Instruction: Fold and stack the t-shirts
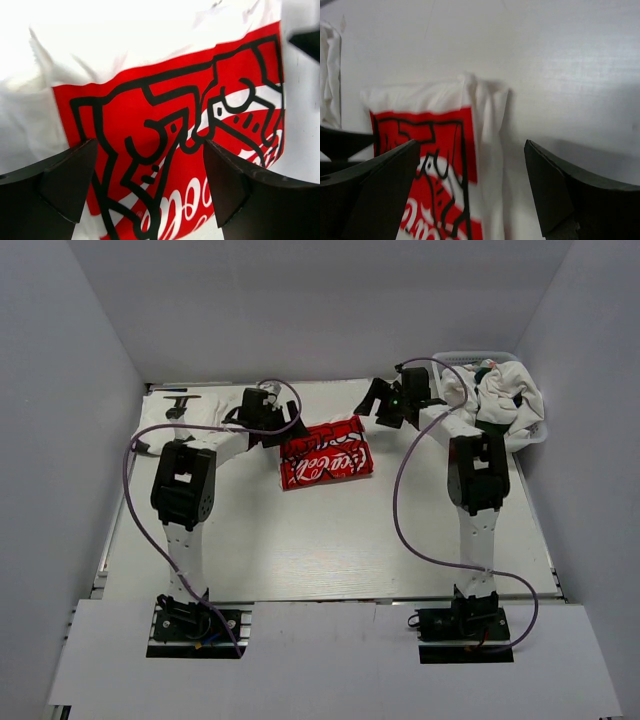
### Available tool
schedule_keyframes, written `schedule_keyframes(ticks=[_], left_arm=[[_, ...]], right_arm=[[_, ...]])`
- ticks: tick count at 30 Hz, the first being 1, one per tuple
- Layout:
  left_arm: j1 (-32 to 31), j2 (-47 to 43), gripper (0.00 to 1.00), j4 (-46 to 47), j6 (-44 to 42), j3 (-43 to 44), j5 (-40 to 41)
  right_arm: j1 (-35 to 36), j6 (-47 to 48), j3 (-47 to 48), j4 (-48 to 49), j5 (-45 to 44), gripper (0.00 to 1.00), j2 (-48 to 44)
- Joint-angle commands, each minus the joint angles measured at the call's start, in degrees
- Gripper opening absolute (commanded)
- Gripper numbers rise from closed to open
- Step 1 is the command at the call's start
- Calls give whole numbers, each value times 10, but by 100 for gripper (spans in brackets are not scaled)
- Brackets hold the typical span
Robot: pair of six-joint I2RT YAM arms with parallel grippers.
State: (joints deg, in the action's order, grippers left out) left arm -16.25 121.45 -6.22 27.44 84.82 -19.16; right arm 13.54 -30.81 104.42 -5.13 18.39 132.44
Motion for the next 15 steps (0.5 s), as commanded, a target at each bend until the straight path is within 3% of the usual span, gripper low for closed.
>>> schedule_keyframes(ticks=[1, 2, 5, 7, 15], left_arm=[[4, -98, 96, -15, -19, -6, 37], [-2, -127, 98, -22, -20, -13, 47], [-2, -157, 99, -49, -25, -39, 85], [-2, -179, 99, -67, -25, -68, 99], [-7, -172, 99, -72, -48, -98, 86]], right_arm=[[17, 54, -69, 32, -1, 90, -170], [21, 63, -150, 43, -12, 90, -193], [27, 74, -252, 77, -63, 90, -299], [29, 67, -369, 97, -98, 90, -412], [32, 55, -509, 87, -151, 90, -553]])
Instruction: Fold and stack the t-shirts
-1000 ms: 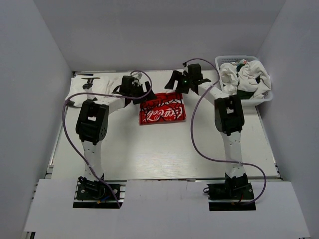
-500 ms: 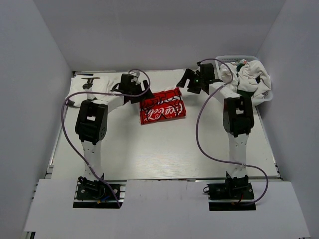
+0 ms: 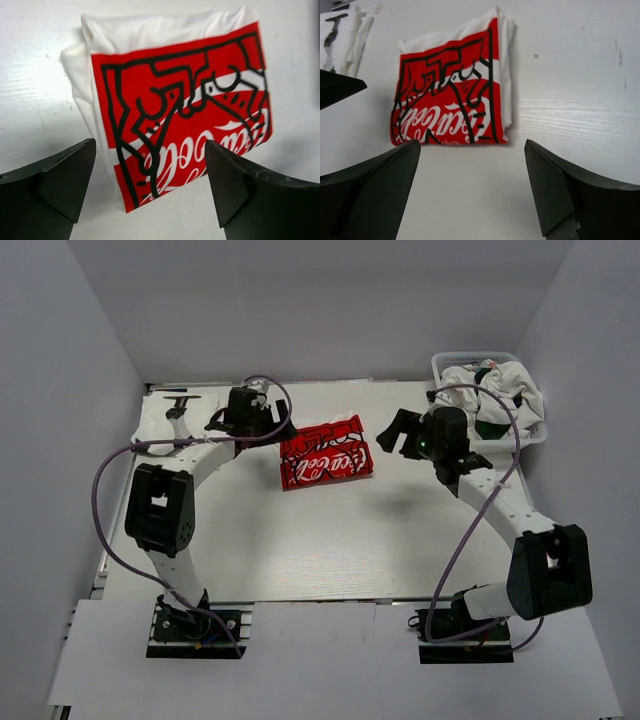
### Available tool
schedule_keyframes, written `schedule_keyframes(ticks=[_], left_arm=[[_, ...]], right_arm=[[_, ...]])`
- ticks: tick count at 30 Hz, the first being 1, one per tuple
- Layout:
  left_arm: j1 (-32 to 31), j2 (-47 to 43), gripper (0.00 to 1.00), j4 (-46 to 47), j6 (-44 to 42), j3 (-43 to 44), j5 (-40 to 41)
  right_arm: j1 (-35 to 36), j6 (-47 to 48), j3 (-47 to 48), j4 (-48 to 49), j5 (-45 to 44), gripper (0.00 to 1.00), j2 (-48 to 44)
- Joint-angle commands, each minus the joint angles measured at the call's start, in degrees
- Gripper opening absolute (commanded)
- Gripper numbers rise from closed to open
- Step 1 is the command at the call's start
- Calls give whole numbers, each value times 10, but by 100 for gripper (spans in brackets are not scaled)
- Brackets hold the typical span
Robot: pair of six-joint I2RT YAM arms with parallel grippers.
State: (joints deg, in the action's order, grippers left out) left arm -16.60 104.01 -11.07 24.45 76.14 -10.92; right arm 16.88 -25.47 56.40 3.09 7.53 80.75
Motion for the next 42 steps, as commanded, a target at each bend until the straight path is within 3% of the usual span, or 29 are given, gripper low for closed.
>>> schedule_keyframes(ticks=[1, 11, 15, 17, 18, 20, 21, 22, 28, 32, 36, 42], left_arm=[[-4, 12, 99, -29, -24, -11, 4], [-27, 148, 91, -108, -24, 66, 33], [-42, 183, 79, -124, -34, 95, 31], [-61, 189, 68, -139, -41, 101, 31], [-66, 190, 51, -144, -47, 106, 38], [-74, 195, 37, -149, -47, 106, 62], [-74, 195, 13, -149, -47, 106, 68], [-74, 195, 0, -149, -47, 115, 83], [-74, 190, 0, -199, -92, 194, 192], [-67, 147, 0, -214, -187, 214, 241], [-55, 88, 0, -222, -340, 214, 257], [-23, -1, 0, -211, -449, 176, 322]], right_arm=[[-2, 1, -44, 1, -48, 90, -58], [-5, 3, -101, -29, -110, 90, -180], [-5, 3, -121, -22, -127, 90, -222], [-4, 2, -127, -21, -141, 90, -232], [-4, 2, -129, -20, -151, 90, -241], [-5, 2, -135, -20, -161, 90, -246], [-5, 1, -137, -16, -166, 90, -247], [-5, 2, -139, -15, -170, 90, -250], [-6, 10, -154, 4, -201, 90, -257], [-5, 17, -158, 3, -224, 90, -250], [-5, 20, -161, 9, -227, 90, -242], [-5, 24, -157, 16, -218, 90, -221]])
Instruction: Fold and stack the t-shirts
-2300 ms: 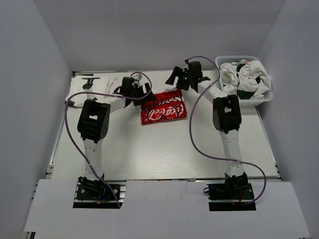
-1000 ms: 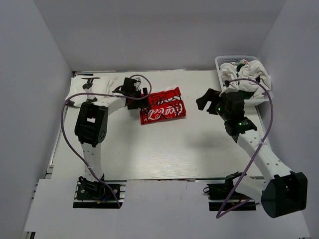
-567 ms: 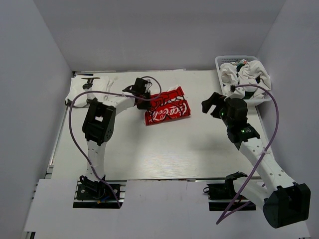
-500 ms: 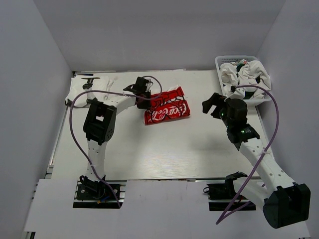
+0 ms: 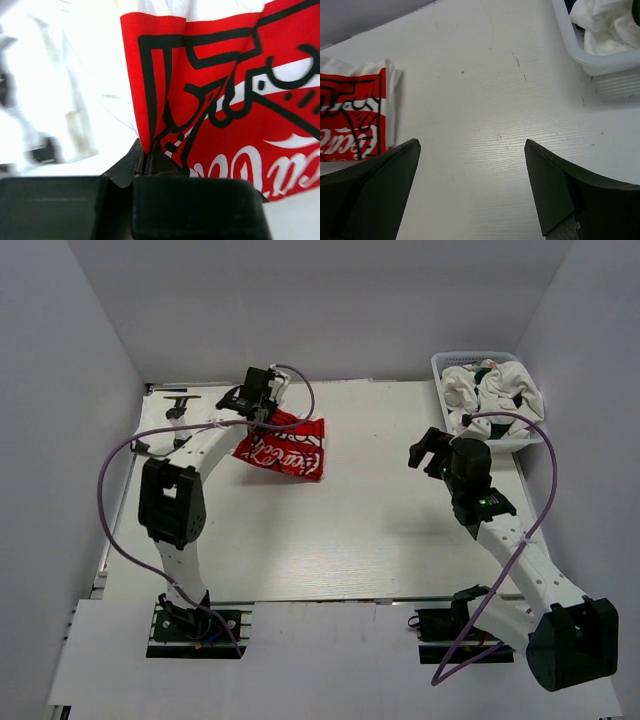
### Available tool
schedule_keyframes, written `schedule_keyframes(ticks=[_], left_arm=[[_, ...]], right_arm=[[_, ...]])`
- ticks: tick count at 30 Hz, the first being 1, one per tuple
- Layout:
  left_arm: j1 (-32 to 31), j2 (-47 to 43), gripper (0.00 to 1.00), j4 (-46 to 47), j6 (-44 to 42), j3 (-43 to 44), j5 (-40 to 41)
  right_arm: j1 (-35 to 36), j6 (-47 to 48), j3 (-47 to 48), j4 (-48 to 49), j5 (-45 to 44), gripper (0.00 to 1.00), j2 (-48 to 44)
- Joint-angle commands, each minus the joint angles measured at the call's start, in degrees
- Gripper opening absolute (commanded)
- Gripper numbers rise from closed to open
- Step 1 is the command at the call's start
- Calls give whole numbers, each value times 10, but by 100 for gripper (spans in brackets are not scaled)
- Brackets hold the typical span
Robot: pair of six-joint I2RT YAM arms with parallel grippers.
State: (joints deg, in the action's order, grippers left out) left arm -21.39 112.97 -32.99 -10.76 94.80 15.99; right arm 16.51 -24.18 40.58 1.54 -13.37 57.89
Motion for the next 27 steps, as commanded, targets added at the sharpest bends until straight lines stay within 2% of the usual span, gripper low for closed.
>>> schedule_keyframes(ticks=[1, 5, 8, 14, 20, 27], left_arm=[[30, -101, 0, 8, -122, -15, 44], [67, -133, 0, 16, -174, -24, 16], [102, -133, 0, -22, -192, 24, -20], [169, -106, 0, -37, -239, 59, -44], [229, -76, 0, -58, -253, 135, -89], [260, -48, 0, -71, -253, 197, -133]], right_arm=[[-2, 10, 3, 31, -8, 90, 10], [-2, 7, 5, 33, -7, 90, 23], [-2, 5, 8, 31, 1, 90, 31], [-1, 5, 17, 26, 1, 90, 53], [-1, 3, 28, 26, 11, 90, 85], [0, 0, 46, 19, 17, 90, 122]])
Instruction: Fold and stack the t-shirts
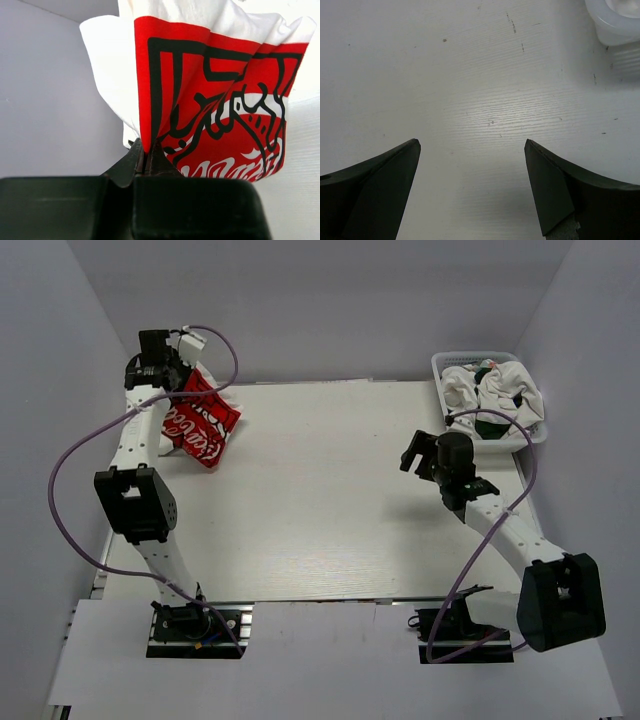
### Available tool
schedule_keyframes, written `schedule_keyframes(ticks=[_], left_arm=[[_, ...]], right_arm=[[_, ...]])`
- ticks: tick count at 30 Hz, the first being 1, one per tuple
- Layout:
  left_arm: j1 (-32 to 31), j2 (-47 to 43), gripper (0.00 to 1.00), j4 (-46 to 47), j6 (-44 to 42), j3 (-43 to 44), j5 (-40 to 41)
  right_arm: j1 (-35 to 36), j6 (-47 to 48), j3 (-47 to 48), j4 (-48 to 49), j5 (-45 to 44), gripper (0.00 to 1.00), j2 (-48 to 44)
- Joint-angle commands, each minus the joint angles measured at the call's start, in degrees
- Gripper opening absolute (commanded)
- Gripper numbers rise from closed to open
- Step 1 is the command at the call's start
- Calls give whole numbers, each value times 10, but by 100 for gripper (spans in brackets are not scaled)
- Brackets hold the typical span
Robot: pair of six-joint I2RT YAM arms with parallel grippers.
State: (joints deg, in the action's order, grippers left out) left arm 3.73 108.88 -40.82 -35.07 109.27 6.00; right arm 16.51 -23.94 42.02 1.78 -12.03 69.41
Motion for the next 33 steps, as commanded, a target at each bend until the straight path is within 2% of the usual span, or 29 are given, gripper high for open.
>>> schedule_keyframes(ticks=[1, 5, 12, 14, 19, 24, 26, 28, 29, 33], left_arm=[[18, 4, 0, 7, 0, 63, -33], [44, 33, 0, 13, 19, 97, -51], [91, 118, 0, 22, 43, 103, -91], [106, 139, 0, 42, 69, 103, -70], [138, 209, 0, 82, 138, 172, -45], [152, 247, 1, 112, 161, 181, -33], [152, 247, 30, 129, 188, 169, -17], [152, 247, 68, 148, 206, 153, 22], [152, 247, 99, 140, 213, 160, 32], [152, 229, 100, 115, 252, 167, 53]], right_arm=[[-2, -2, 36, 16, 8, 90, 11], [0, -2, 46, 15, 10, 90, 30], [1, 4, 73, -9, 5, 90, 59], [1, 3, 75, -11, 10, 90, 67], [3, 1, 88, -12, 35, 90, 90], [4, 2, 97, -17, 40, 90, 101], [4, 3, 97, -17, 39, 90, 103], [7, 5, 100, -16, 40, 90, 105], [6, 7, 101, -17, 42, 90, 107], [12, 10, 104, -37, 46, 90, 99]])
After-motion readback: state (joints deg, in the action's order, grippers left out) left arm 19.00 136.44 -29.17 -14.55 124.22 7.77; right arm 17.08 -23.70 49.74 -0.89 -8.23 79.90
